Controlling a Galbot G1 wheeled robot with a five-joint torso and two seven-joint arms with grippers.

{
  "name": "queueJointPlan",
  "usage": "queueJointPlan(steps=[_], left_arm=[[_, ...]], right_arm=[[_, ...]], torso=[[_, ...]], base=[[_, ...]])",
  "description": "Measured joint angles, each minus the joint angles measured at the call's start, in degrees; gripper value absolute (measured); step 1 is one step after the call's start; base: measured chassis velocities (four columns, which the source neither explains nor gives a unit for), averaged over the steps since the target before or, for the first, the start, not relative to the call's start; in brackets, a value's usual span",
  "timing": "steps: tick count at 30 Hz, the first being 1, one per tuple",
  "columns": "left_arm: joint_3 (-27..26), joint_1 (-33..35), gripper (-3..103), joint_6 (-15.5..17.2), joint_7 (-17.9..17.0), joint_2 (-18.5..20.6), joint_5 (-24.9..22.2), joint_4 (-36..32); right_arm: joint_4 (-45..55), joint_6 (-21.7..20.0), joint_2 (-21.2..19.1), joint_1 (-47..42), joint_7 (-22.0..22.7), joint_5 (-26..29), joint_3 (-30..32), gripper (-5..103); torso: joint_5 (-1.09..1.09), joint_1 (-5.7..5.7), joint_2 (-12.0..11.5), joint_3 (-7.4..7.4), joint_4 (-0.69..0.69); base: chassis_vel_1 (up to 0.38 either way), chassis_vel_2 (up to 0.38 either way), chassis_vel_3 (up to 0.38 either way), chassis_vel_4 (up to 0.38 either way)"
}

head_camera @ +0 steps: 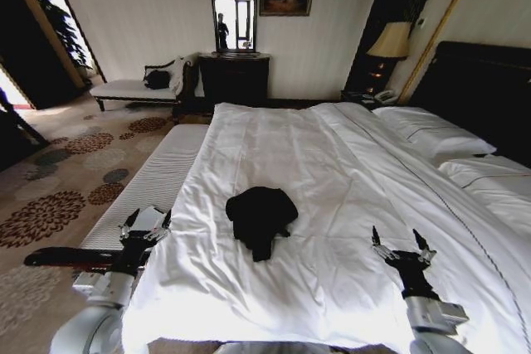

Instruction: Fold the clothes on the bed.

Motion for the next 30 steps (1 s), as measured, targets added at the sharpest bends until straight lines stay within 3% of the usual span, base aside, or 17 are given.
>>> queueJointPlan(steps=[4,6,7,12,13,16,18,22,24,27,30], left_arm=[[0.07,-2.72,100,1.89,0.02,1.23,-1.34,0.88],[0.37,-4.85,100,3.59,0.02,2.23,-2.44,1.8],[0.37,-4.85,100,3.59,0.02,2.23,-2.44,1.8],[3.81,-10.86,100,7.41,0.0,6.98,-6.63,4.83],[3.81,-10.86,100,7.41,0.0,6.98,-6.63,4.83],[10.94,-17.82,100,9.68,0.02,11.87,-9.49,8.53],[13.19,-19.86,100,10.14,0.01,13.04,-10.32,9.49],[24.74,-30.45,100,11.31,0.1,19.5,-14.82,14.5],[26.99,-32.53,100,11.33,0.13,20.97,-14.66,16.13],[35.24,-40.79,101,10.97,0.03,24.74,-13.48,22.02],[40.83,-46.65,99,10.99,0.0,25.59,-14.37,24.7]], right_arm=[[2.44,-5.51,-4.24,0.71,-0.16,7.47,-0.19,100],[4.28,-12.04,-10.08,2.26,0.19,14.62,-0.15,100],[4.28,-12.04,-10.08,2.26,0.19,14.62,-0.15,100],[3.55,-17.83,-22.55,6.59,1.61,28.93,0.15,100],[3.55,-17.83,-22.55,6.59,1.61,28.93,0.15,100],[0.36,-17.92,-27.01,9.83,1.71,32.11,0.04,100],[-0.18,-17.92,-27.58,10.4,1.71,32.34,-0.05,100],[-1.07,-17.82,-27.38,11.05,1.53,31.73,-0.7,100],[-1.1,-17.77,-26.9,10.67,1.44,31.39,-0.8,100],[-1.95,-17.5,-25.82,9.94,1.2,30.51,-1.11,100],[-2.81,-17.4,-25.56,10.15,1.16,30.11,-1.47,100]], torso=[[0.01,0.0,0.0,0.0,-0.02],[0.01,-0.01,0.0,0.0,-0.01],[0.01,-0.01,0.0,0.0,-0.01],[-0.01,-0.01,0.0,0.0,0.02],[-0.01,-0.01,0.0,0.0,0.02],[0.01,0.0,0.0,0.0,0.0],[0.0,0.0,0.0,0.0,-0.01],[0.0,0.0,-0.01,0.01,-0.02],[0.0,0.0,-0.01,0.01,-0.03],[0.01,-0.02,0.0,0.0,0.02],[-0.03,-0.01,0.0,0.0,0.03]], base=[[0.0,0.0,0.0,0.0],[0.0,0.0,0.0,0.0],[0.0,0.0,0.0,0.0],[0.0,0.0,0.0,0.0],[0.0,0.0,0.0,0.0],[0.0,0.0,0.0,0.0],[0.0,0.0,0.0,0.0],[0.0,0.0,0.0,0.0],[0.0,0.0,0.0,0.0],[0.0,0.0,0.0,0.0],[0.0,0.0,0.0,0.0]])
